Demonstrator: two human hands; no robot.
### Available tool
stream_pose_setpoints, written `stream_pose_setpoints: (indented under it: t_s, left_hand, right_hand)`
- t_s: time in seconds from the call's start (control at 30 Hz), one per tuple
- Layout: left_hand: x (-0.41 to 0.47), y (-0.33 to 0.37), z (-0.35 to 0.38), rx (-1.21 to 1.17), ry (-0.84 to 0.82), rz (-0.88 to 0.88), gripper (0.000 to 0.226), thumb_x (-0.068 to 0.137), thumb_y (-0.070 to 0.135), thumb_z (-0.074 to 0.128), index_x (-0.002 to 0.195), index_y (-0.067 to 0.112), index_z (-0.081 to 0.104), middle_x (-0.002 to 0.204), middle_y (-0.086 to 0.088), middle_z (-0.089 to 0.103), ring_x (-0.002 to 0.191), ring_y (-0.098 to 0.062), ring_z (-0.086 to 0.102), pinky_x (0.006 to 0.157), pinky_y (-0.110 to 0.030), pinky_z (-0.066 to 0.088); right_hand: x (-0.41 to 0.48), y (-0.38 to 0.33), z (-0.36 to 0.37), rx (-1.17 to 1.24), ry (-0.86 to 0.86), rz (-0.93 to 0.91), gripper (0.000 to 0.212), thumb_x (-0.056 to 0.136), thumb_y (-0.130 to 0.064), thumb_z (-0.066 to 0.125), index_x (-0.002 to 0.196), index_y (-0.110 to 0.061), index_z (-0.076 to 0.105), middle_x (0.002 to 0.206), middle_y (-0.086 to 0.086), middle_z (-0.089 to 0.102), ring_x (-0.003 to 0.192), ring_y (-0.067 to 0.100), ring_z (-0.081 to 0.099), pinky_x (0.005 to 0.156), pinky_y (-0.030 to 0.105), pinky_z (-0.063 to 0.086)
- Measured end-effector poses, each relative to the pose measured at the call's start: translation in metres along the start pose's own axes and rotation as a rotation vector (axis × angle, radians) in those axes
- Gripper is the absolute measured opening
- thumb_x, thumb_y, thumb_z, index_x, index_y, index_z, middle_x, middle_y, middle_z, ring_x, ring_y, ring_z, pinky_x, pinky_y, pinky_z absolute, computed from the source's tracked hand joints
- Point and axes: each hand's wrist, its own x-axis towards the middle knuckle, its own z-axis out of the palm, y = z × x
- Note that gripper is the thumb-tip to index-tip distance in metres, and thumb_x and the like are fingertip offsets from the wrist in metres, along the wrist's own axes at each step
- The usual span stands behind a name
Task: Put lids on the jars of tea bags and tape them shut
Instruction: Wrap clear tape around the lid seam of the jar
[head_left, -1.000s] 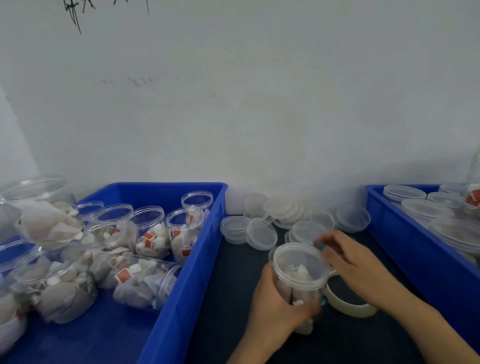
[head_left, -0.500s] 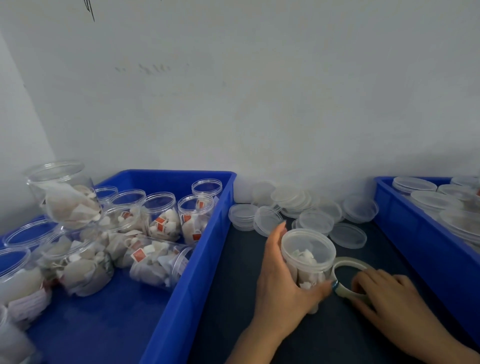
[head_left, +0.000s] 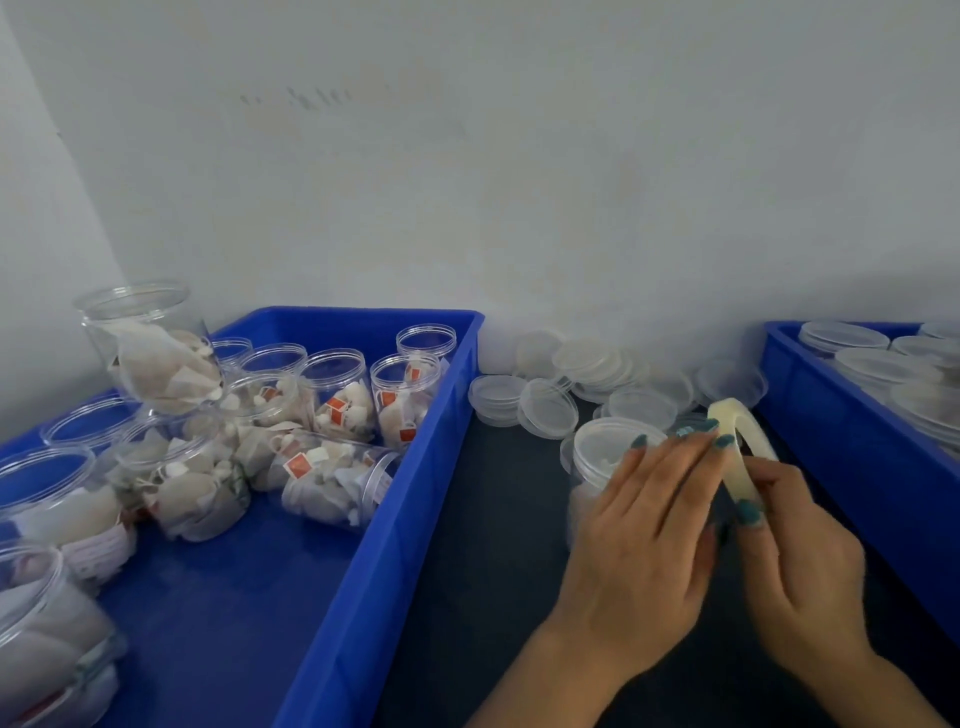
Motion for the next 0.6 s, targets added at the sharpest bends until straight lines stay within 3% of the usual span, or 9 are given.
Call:
stream_pose_setpoints:
  t_s: [0.13,0.27,0.43,0.6]
  left_hand:
    - [0.0002,-0.0007,-0.0024,-0.033,0.063,-0.007,0.039,0.106,0.015,0.047,0.144,0.007,0.051,0.149,-0.005,0.051,0.140,-0.013,0.045,0.118,-0.036,0.034]
    - [-0.0001,-0.0054,-0.0026,-0.030,0.205,-0.022,0.024,0.103,0.017,0.055,0.120,0.008,0.071,0.121,-0.004,0.067,0.112,-0.015,0.063,0.092,-0.034,0.054]
    - [0.0005,-0.0050,-0.0034,-0.072,0.256,-0.045,0.022,0.102,0.026,0.056,0.105,0.013,0.074,0.100,-0.002,0.063,0.088,-0.013,0.062,0.075,-0.026,0.054]
    - [0.0016,-0.0060,-0.0043,-0.178,0.266,-0.115,0.015,0.103,0.025,0.056,0.103,0.015,0.067,0.100,0.002,0.063,0.090,-0.011,0.061,0.078,-0.027,0.053]
  right_hand:
    - [-0.0053,0.0028,0.0052,-0.039,-0.020,-0.052,0.025,0.098,-0.027,0.033,0.115,-0.017,0.049,0.072,-0.013,0.050,0.055,0.004,0.050,0.049,0.031,0.045]
    - [-0.0079,0.0078,0.0058,-0.102,-0.047,-0.099,0.023,0.099,-0.028,0.034,0.112,-0.021,0.051,0.073,-0.014,0.047,0.059,0.001,0.048,0.054,0.026,0.040]
    - [-0.0095,0.0070,0.0052,-0.106,-0.062,-0.123,0.024,0.099,-0.027,0.035,0.114,-0.020,0.053,0.074,-0.014,0.049,0.060,0.002,0.046,0.063,0.016,0.033]
    - [-0.0099,0.0082,0.0061,-0.136,-0.049,-0.179,0.023,0.097,-0.025,0.040,0.112,-0.017,0.054,0.083,-0.014,0.050,0.067,0.003,0.045,0.070,0.013,0.031]
